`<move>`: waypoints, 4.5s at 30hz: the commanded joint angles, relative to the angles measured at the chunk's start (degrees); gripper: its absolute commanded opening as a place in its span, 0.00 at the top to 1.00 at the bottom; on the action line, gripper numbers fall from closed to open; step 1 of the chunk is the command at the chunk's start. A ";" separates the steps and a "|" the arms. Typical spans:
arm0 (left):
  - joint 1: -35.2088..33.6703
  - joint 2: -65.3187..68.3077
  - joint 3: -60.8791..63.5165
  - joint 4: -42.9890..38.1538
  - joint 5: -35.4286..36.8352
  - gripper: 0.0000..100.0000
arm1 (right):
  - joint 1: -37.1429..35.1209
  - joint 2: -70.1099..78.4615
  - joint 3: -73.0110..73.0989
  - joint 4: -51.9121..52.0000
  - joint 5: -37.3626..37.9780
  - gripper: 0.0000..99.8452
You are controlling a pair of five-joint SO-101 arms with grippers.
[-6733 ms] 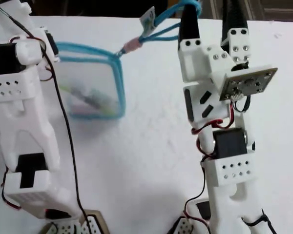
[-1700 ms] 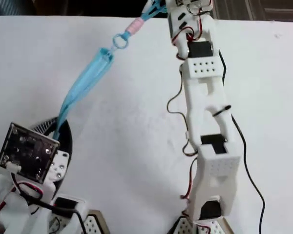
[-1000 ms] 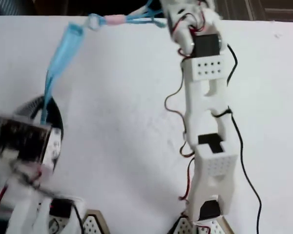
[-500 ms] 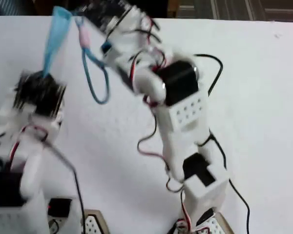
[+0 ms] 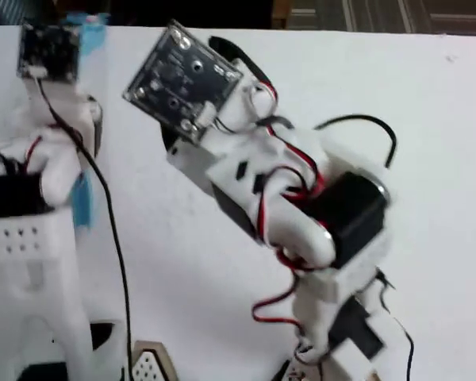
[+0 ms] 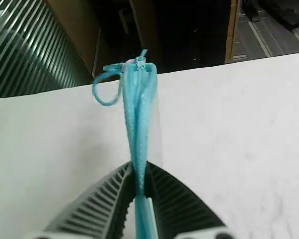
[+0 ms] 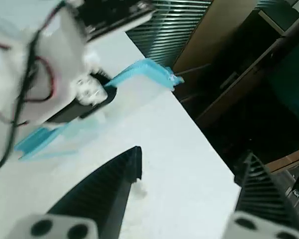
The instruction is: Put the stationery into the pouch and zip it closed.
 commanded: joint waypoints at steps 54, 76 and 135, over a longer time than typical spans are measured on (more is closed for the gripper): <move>25.10 3.74 -6.77 36.40 12.48 0.65 | 42.59 -70.55 91.78 -11.21 -8.00 0.70; -0.92 -57.36 53.98 3.43 -4.04 0.98 | 42.15 -71.25 112.18 -12.44 -19.16 0.99; -1.54 -72.57 88.26 1.93 -3.96 0.97 | 42.24 -98.07 159.56 -27.91 -11.96 0.98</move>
